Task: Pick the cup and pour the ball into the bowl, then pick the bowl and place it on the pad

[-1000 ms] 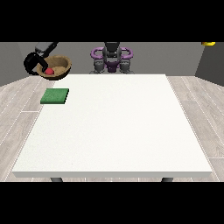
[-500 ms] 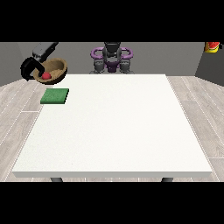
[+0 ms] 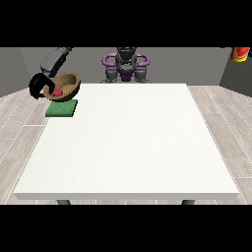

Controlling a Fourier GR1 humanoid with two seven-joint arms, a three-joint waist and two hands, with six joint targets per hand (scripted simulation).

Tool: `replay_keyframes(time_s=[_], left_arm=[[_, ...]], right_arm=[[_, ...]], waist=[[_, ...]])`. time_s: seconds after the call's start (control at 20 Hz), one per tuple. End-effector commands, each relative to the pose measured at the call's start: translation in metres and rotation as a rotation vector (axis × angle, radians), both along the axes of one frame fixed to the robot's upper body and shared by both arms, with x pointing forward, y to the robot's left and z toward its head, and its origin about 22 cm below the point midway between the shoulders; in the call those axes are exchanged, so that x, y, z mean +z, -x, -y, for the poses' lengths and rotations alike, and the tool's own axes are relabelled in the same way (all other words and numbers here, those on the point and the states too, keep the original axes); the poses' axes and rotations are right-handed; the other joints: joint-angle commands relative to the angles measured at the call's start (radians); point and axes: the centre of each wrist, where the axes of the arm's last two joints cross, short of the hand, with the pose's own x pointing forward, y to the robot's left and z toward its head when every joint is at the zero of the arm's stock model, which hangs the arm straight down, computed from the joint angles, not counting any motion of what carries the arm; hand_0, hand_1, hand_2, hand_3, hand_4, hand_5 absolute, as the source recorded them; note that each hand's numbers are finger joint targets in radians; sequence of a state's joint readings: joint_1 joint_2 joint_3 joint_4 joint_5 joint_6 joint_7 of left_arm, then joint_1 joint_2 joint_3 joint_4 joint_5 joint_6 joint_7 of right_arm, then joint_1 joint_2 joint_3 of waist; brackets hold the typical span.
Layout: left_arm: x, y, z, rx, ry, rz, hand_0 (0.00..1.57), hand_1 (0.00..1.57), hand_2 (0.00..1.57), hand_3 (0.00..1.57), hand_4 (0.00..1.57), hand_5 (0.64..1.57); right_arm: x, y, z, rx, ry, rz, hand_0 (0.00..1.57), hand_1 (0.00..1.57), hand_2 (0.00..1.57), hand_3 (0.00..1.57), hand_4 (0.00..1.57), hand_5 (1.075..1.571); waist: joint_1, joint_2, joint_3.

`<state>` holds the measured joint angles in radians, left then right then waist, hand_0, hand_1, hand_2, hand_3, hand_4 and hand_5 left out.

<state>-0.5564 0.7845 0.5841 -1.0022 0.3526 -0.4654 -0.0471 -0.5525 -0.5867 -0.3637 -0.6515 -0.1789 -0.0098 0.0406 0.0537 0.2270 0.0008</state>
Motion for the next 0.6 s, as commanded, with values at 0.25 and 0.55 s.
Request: replay_keyframes(time_s=[0.25,0.55], left_arm=[[0.019,0.011,-0.011,-0.006,-0.007,0.009,0.00,0.00,0.00,0.00,1.19,1.563],[0.002,0.008,-0.007,-0.014,-0.007,0.026,0.00,0.00,0.00,0.00,1.19,1.562]], right_arm=[[-0.001,0.020,0.034,-0.155,0.029,-0.005,1.57,1.57,1.57,1.09,0.00,1.550],[0.021,0.001,0.028,-0.209,-0.024,0.065,1.46,1.46,1.39,0.80,0.00,1.539]], waist=[[0.008,0.001,0.0000],[0.030,0.026,-0.0006]])
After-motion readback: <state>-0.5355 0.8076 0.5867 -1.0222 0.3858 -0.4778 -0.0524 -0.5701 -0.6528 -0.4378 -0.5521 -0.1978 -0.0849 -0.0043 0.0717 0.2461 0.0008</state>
